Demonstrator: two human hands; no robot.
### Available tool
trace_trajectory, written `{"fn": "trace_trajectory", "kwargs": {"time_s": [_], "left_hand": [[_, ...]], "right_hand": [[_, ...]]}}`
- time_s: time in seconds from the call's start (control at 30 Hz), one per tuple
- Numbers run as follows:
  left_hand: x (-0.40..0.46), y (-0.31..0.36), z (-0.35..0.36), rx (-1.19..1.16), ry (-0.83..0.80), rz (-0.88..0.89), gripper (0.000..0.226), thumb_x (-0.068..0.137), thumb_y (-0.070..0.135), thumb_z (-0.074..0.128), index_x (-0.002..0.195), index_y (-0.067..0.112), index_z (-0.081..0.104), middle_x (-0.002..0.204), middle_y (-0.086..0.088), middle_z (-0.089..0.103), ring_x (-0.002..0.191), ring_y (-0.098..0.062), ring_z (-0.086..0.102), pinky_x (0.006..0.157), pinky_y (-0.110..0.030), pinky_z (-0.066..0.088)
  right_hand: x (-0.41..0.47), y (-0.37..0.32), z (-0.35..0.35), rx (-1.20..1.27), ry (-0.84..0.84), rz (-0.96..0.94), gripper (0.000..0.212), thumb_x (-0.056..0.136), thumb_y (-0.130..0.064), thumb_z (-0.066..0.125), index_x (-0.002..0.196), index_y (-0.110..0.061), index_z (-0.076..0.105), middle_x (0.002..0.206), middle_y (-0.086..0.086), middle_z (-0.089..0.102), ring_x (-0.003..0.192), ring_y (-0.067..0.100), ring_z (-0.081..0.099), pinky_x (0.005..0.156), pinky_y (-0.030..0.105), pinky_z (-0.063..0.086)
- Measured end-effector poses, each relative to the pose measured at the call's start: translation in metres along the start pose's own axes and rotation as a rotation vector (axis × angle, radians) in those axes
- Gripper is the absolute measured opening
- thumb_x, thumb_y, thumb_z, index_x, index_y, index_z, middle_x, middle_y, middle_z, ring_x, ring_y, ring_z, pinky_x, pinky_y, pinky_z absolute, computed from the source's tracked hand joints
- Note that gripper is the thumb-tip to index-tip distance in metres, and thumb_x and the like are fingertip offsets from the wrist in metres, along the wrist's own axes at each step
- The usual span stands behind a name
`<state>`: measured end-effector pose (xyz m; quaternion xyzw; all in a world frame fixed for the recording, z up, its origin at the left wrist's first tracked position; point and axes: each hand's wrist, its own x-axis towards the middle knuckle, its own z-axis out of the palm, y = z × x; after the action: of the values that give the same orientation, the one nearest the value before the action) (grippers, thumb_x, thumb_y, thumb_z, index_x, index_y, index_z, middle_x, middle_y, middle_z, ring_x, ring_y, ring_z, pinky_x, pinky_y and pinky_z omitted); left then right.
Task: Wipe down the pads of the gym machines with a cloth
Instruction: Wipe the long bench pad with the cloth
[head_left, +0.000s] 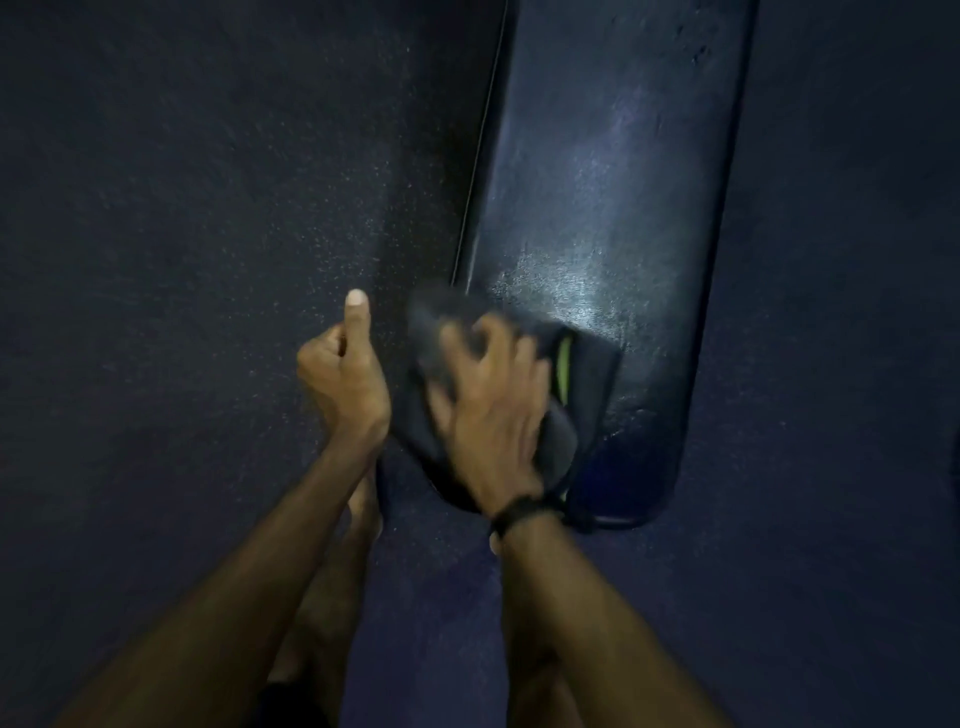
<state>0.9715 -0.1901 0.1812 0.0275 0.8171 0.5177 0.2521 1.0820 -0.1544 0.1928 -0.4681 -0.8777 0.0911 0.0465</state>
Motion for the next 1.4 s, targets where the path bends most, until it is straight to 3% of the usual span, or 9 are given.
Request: {"fn": "trace_trajectory", "kwargs": {"time_s": [0.1,0.37,0.43,0.57,0.67,0.87,1.0,1.13,1.4], "left_hand": [[0.001,0.005,-0.002,0.038,-0.039,-0.013,0.055,0.095,0.057,0.05,0.056,0.019,0.044,0.051,0.004,0.041,0.049,-0.012,0.039,0.053,-0.029,0.033],[0.014,-0.001,0.021,0.034,-0.215,-0.143,0.032,0.107,0.04,0.042,0.094,0.018,0.062,0.084,0.001,0.063,0.069,-0.011,0.056,0.054,-0.015,0.04],[0.006,-0.008,0.027,0.029,-0.2,-0.144,0.032,0.107,0.04,0.041,0.103,0.016,0.062,0.091,0.002,0.064,0.077,-0.012,0.058,0.061,-0.018,0.041],[0.004,-0.015,0.029,0.029,-0.116,-0.174,0.032,0.107,0.042,0.04,0.103,0.019,0.062,0.097,-0.001,0.065,0.089,-0.019,0.06,0.068,-0.024,0.044],[0.012,-0.006,0.029,0.044,-0.081,-0.169,0.036,0.107,0.044,0.038,0.103,0.018,0.062,0.1,-0.005,0.065,0.09,-0.022,0.061,0.07,-0.027,0.045],[0.011,0.028,0.062,0.172,-0.193,-0.14,0.041,0.108,0.042,0.037,0.114,0.011,0.062,0.103,-0.002,0.063,0.099,-0.018,0.061,0.085,-0.033,0.05],[0.013,0.038,0.089,0.307,-0.227,-0.182,0.049,0.106,0.051,0.034,0.107,0.01,0.061,0.09,0.004,0.058,0.092,-0.017,0.055,0.079,-0.033,0.04],[0.024,0.051,0.115,0.391,-0.198,-0.285,0.07,0.103,0.063,0.026,0.134,0.007,0.055,0.128,-0.004,0.057,0.115,-0.024,0.054,0.1,-0.04,0.04],[0.023,0.056,0.137,0.636,-0.025,-0.249,0.075,0.103,0.063,0.019,0.112,0.003,0.063,0.091,-0.006,0.05,0.085,-0.022,0.047,0.081,-0.039,0.036]], "right_hand": [[-0.061,0.039,-0.009,0.064,-0.09,-0.118,0.051,0.082,-0.039,0.07,0.131,-0.031,0.056,0.123,0.006,0.054,0.088,0.028,0.05,0.071,0.039,0.04],[0.014,0.156,-0.013,0.048,0.403,0.857,0.041,0.093,-0.045,0.06,0.12,-0.015,0.068,0.109,0.024,0.06,0.096,0.044,0.055,0.076,0.05,0.048],[0.032,0.116,-0.007,-0.035,0.345,0.755,0.036,0.091,-0.043,0.058,0.114,-0.017,0.069,0.11,0.018,0.061,0.093,0.04,0.055,0.072,0.046,0.042],[-0.002,0.027,-0.005,0.04,0.047,0.08,0.041,0.085,-0.029,0.064,0.125,-0.023,0.063,0.118,0.01,0.058,0.089,0.029,0.049,0.063,0.039,0.041],[-0.035,0.041,-0.013,0.067,-0.04,-0.07,0.045,0.087,-0.035,0.067,0.132,-0.028,0.061,0.12,0.005,0.058,0.088,0.025,0.049,0.069,0.039,0.039],[-0.068,0.128,-0.032,-0.055,0.0,0.358,0.047,0.089,-0.057,0.06,0.131,-0.036,0.059,0.128,0.004,0.055,0.11,0.032,0.049,0.089,0.05,0.035],[-0.073,0.134,-0.028,0.261,0.157,0.803,0.062,0.093,-0.06,0.054,0.144,-0.026,0.05,0.139,0.012,0.043,0.125,0.034,0.042,0.09,0.058,0.049],[-0.093,0.124,-0.033,0.357,0.056,0.772,0.074,0.09,-0.067,0.048,0.154,-0.035,0.032,0.154,0.004,0.028,0.139,0.025,0.036,0.097,0.051,0.046],[-0.013,0.163,-0.025,0.408,0.09,0.785,0.059,0.101,-0.057,0.033,0.153,-0.028,0.031,0.141,0.003,0.044,0.123,0.024,0.053,0.097,0.05,0.049]]}}
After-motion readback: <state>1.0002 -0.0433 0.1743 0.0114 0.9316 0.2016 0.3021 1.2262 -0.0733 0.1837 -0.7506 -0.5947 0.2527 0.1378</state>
